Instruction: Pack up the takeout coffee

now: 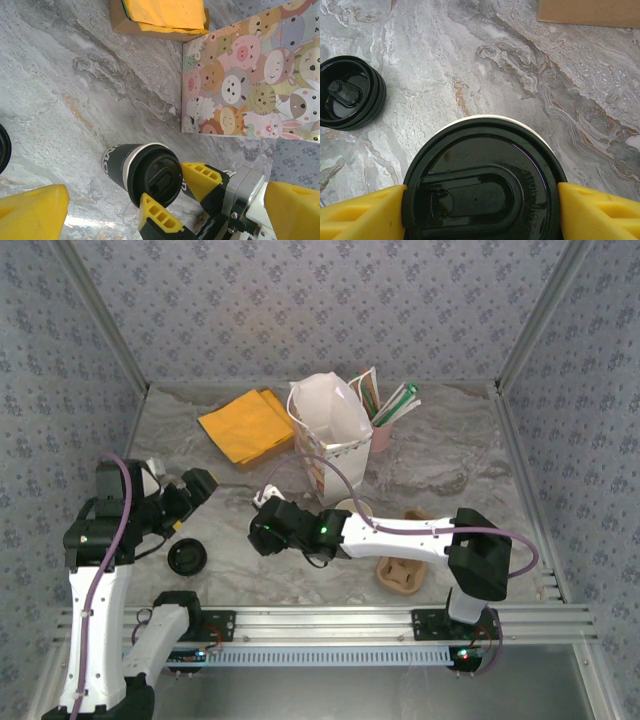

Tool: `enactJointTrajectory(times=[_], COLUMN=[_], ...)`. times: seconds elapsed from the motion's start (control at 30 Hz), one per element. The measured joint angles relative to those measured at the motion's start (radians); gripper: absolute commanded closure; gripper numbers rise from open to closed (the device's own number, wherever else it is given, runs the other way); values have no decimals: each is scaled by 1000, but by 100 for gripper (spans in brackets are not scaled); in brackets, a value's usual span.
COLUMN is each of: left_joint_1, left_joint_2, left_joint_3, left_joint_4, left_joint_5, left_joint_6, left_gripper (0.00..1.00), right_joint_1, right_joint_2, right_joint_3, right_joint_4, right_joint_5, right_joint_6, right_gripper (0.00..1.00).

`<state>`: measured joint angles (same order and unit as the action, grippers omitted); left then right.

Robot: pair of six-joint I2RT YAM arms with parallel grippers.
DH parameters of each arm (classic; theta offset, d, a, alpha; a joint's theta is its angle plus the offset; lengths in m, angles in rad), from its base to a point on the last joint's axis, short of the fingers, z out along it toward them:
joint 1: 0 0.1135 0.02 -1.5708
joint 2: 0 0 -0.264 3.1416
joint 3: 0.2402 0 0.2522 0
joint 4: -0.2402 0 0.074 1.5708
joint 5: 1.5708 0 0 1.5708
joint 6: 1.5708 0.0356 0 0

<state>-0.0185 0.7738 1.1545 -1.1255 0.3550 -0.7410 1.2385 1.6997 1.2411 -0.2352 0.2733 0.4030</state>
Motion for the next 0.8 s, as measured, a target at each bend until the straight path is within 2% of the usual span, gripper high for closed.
enactJointTrajectory(times=[0.8], left_joint_1=[0], left_joint_2=[7], left_joint_3=[0], left_joint_4=[0], left_joint_5=[15], left_joint_6=[0], left_gripper=[0], right_joint_1=[0], right_joint_2=[0], right_joint_3=[14], right_joint_4=[0], right_joint_5=[0], right_joint_6=[-2], right_gripper=[23])
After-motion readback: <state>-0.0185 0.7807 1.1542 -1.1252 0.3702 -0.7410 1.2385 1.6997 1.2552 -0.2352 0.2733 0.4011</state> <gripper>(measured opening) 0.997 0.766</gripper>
